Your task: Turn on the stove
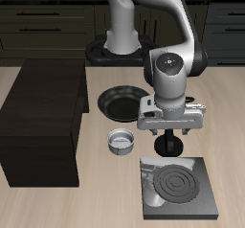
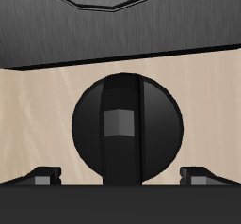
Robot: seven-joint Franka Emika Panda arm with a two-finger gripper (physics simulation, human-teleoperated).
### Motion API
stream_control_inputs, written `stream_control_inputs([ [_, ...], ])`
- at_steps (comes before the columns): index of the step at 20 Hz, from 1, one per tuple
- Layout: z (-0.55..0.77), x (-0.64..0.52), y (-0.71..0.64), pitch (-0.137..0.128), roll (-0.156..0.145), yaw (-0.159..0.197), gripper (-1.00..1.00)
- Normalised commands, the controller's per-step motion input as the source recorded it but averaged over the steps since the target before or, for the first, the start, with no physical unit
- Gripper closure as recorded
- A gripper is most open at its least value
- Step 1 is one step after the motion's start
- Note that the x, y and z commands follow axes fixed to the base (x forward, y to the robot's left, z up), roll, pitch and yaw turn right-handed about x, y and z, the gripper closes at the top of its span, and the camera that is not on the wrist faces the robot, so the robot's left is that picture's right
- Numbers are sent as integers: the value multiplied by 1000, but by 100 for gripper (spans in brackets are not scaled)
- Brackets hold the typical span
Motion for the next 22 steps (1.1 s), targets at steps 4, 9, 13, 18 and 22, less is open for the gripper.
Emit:
stream_control_inputs([
  [4,-205,-77,-79,15,-13,-11,-100],
  [9,-207,-36,-103,14,-6,-1,-100],
  [13,-328,-111,-32,34,-3,-3,-100],
  [18,-233,-212,192,12,85,10,100],
  [22,93,-133,13,-27,35,-14,100],
])
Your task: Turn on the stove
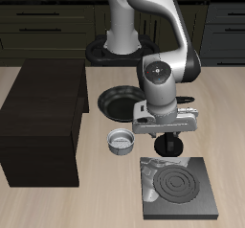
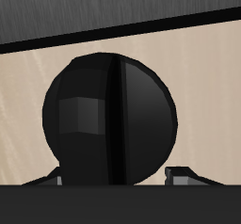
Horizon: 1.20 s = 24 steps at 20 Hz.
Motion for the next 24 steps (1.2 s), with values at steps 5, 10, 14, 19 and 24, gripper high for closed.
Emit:
stream_control_inputs([
  [5,142,-94,-19,-38,17,-1,100],
  [10,184,-83,-105,-35,18,12,100],
  [14,91,2,-67,-22,-4,16,100],
  [19,125,-1,-96,-25,9,28,100],
  [24,78,133,-135,16,15,34,100],
])
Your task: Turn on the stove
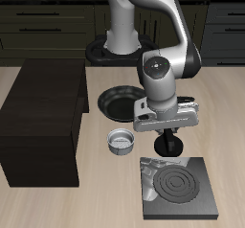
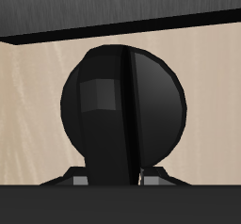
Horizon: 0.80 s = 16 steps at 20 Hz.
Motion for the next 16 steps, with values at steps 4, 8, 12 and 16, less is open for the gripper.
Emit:
stream_control_inputs([
  [4,119,242,-124,24,29,62,100],
  [8,139,189,-133,17,21,50,100],
  [12,205,219,-278,13,-54,40,100],
  [16,246,124,-185,-15,-22,75,100],
])
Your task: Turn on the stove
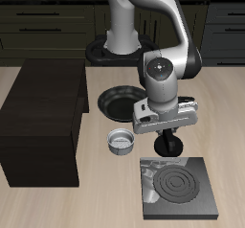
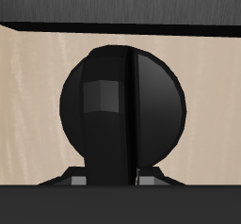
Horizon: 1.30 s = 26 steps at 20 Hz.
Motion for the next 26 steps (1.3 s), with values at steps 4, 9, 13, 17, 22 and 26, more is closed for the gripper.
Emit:
stream_control_inputs([
  [4,299,227,-195,-2,-29,78,100],
  [9,353,229,-276,-39,-40,81,100],
  [13,186,95,-141,-16,-4,44,100],
  [17,116,-21,-51,-23,-12,13,100],
  [22,62,105,-123,-3,-10,27,100],
  [26,102,59,-40,-11,-3,32,100],
])
